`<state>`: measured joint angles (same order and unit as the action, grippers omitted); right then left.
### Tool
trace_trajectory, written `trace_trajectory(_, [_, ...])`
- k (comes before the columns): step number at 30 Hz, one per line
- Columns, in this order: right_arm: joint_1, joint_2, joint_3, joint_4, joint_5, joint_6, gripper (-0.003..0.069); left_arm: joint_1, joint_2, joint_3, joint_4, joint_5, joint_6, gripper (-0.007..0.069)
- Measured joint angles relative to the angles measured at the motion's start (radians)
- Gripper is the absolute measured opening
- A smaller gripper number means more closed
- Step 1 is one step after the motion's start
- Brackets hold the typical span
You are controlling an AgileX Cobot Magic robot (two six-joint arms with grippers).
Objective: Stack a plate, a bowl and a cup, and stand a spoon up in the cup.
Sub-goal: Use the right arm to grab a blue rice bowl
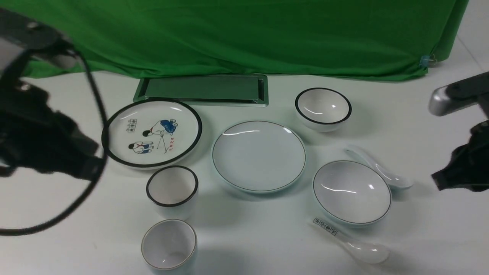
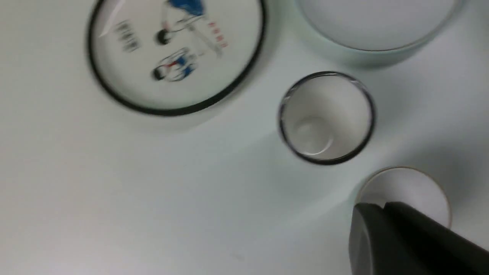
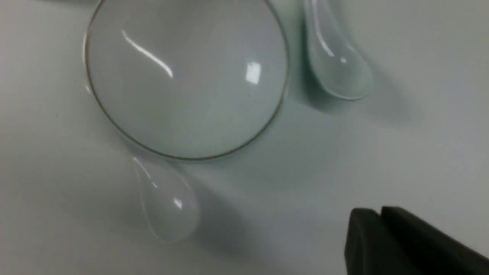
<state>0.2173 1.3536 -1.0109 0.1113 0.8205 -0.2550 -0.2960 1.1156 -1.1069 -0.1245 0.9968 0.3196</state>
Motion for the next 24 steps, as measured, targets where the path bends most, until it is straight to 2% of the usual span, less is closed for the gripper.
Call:
trace_trajectory(2, [0.033, 0.078, -0.011, 0.003, -0.049, 0.012, 0.0217, -0.070, 0.072, -0.034, -0.003, -0.003, 0.014, -0.0029])
trace_trajectory(3, [0.037, 0.085, -0.013, 0.003, -0.054, 0.014, 0.0242, -0.082, 0.085, -0.044, -0.003, -0.005, 0.018, -0.0029])
trace_trajectory(5, [0.052, 0.181, -0.023, 0.005, -0.132, 0.060, 0.0409, -0.150, 0.163, -0.074, -0.005, -0.008, 0.028, -0.0029])
trace_trajectory(8, [0.054, 0.266, -0.033, 0.004, -0.179, 0.110, 0.0514, -0.195, 0.222, -0.084, -0.007, -0.013, 0.029, -0.0029])
trace_trajectory(11, [0.054, 0.344, -0.036, 0.004, -0.209, 0.144, 0.0533, -0.213, 0.260, -0.084, -0.007, -0.015, 0.030, -0.0029])
trace_trajectory(15, [0.057, 0.421, -0.037, 0.027, -0.245, 0.165, 0.0473, -0.213, 0.294, -0.084, -0.002, -0.033, 0.031, -0.0029])
trace_trajectory(21, [0.059, 0.423, -0.056, 0.085, -0.271, 0.177, 0.0150, -0.213, 0.302, -0.084, 0.002, -0.075, 0.049, -0.0029])
trace_trajectory(24, [0.060, 0.392, -0.095, 0.103, -0.230, 0.144, 0.0082, -0.213, 0.302, -0.085, 0.003, -0.078, 0.050, -0.0029])
